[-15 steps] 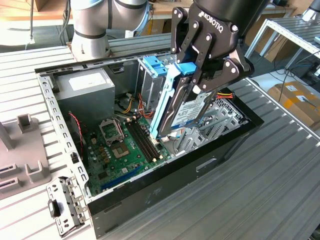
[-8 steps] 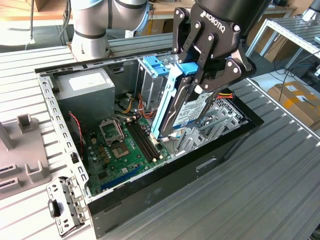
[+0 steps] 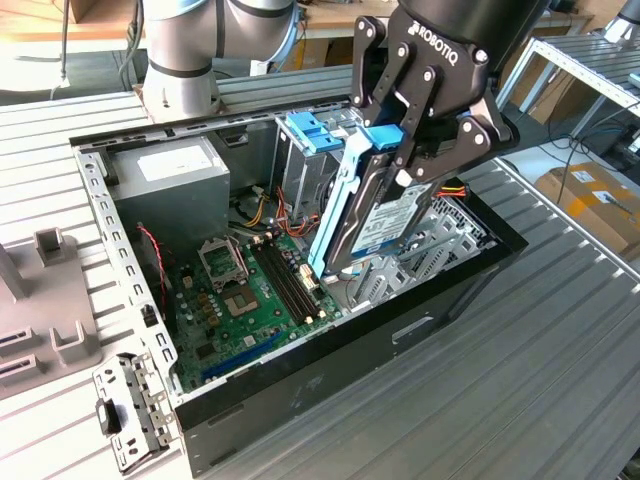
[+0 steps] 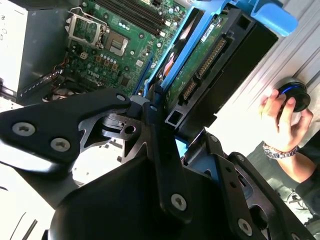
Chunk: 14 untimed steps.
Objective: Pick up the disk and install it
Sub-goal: 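Pick up the disk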
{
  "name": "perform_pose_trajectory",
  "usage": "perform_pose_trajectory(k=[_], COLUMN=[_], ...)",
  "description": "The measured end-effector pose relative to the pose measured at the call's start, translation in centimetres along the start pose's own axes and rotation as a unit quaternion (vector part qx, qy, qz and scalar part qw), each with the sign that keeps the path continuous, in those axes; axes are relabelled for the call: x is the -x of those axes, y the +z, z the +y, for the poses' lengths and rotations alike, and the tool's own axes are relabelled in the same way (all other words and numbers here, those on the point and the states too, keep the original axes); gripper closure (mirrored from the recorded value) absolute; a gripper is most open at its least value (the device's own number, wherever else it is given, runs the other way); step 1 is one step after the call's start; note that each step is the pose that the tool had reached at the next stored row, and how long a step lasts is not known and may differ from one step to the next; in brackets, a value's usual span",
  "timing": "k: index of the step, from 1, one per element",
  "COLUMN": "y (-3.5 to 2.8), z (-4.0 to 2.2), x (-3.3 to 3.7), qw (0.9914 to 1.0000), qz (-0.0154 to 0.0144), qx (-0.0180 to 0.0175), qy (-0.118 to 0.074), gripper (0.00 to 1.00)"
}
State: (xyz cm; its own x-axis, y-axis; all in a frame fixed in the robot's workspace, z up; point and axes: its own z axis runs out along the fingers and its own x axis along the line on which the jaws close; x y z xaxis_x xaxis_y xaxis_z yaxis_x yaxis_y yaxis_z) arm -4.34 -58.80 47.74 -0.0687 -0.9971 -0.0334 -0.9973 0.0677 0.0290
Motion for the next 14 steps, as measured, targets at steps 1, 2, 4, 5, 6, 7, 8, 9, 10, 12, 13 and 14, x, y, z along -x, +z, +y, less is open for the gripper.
perform_pose_trajectory(k=[1,2,4,5,6,7,8,9,10,12,13,14], y=[0.0,0.0,-0.01,-0.01,-0.01,-0.01,-0.01,-0.01,-0.01,-0.02,-0.02,-0.02], z=[-0.08,-0.12,-0.25,-0.29,-0.33,-0.38,-0.42,-0.5,-0.64,-0.8,-0.88,-0.94], x=[0.0,0.0,0.0,0.0,-0.01,-0.01,-0.01,-0.01,0.0,0.0,0.01,0.01], qw=[1.0,1.0,1.0,1.0,1.0,1.0,1.0,1.0,1.0,1.0,1.0,1.0], qz=[0.0003,0.0005,0.0011,0.0012,0.0013,0.0015,0.0016,0.0019,0.0022,0.0025,0.0026,0.0028], qx=[0.0,0.0,-0.0001,-0.0001,-0.0001,-0.0001,-0.0001,-0.0001,-0.0001,-0.0002,-0.0002,-0.0002], qy=[0.0,0.0,0.0,0.0,0.0,0.0,0.0,0.0,0.0,0.0,0.0,0.0], gripper=[0.64,0.64,0.64,0.64,0.64,0.64,0.64,0.64,0.64,0.64,0.64,0.64])
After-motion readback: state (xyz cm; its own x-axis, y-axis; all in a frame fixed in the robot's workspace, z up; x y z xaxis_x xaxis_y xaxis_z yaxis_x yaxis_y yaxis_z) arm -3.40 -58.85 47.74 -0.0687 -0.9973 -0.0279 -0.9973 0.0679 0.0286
